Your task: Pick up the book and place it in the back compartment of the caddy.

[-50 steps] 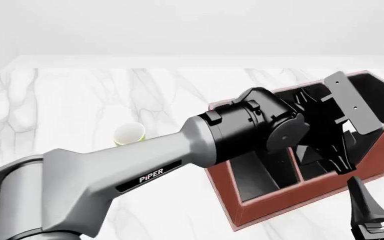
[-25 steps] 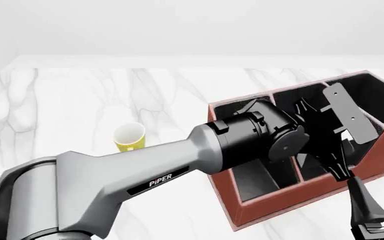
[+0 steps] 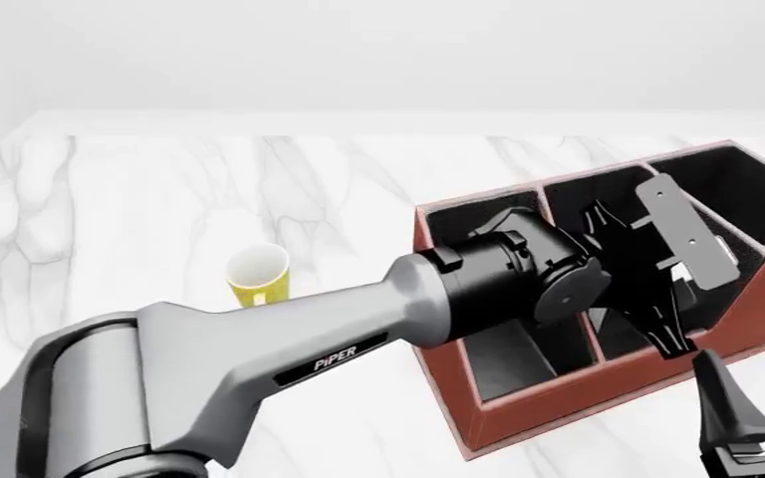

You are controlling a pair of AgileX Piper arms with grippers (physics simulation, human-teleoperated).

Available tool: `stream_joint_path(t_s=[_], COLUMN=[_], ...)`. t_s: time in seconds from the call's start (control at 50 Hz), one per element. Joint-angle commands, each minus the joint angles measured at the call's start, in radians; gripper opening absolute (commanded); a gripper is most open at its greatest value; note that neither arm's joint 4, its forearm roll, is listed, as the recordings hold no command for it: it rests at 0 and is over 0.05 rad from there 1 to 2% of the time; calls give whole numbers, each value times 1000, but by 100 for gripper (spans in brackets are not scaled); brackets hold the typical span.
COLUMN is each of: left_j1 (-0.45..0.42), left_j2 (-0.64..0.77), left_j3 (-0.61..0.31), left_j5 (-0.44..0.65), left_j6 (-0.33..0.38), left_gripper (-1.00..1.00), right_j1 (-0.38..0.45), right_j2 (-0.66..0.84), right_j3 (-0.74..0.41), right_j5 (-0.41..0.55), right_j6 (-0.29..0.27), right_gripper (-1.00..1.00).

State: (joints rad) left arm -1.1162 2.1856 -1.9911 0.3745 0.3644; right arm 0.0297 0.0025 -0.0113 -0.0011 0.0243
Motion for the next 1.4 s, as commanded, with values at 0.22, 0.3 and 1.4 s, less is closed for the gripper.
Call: stream_joint_path(t_s=[0.22, 0.3, 1.4], left_j1=[12, 11, -35], left_j2=[45, 48, -154], left_j3=[-2, 5, 63], left_j5=[-33, -41, -8], left_j6=[1, -2, 16], left_gripper=[-100, -100, 100], right_j1=[0, 0, -2], right_j2=[0, 0, 2], right_j3=[5, 5, 6], right_j5=[-5, -4, -6], right_j6=[6, 6, 2], right_gripper=[100, 100, 100])
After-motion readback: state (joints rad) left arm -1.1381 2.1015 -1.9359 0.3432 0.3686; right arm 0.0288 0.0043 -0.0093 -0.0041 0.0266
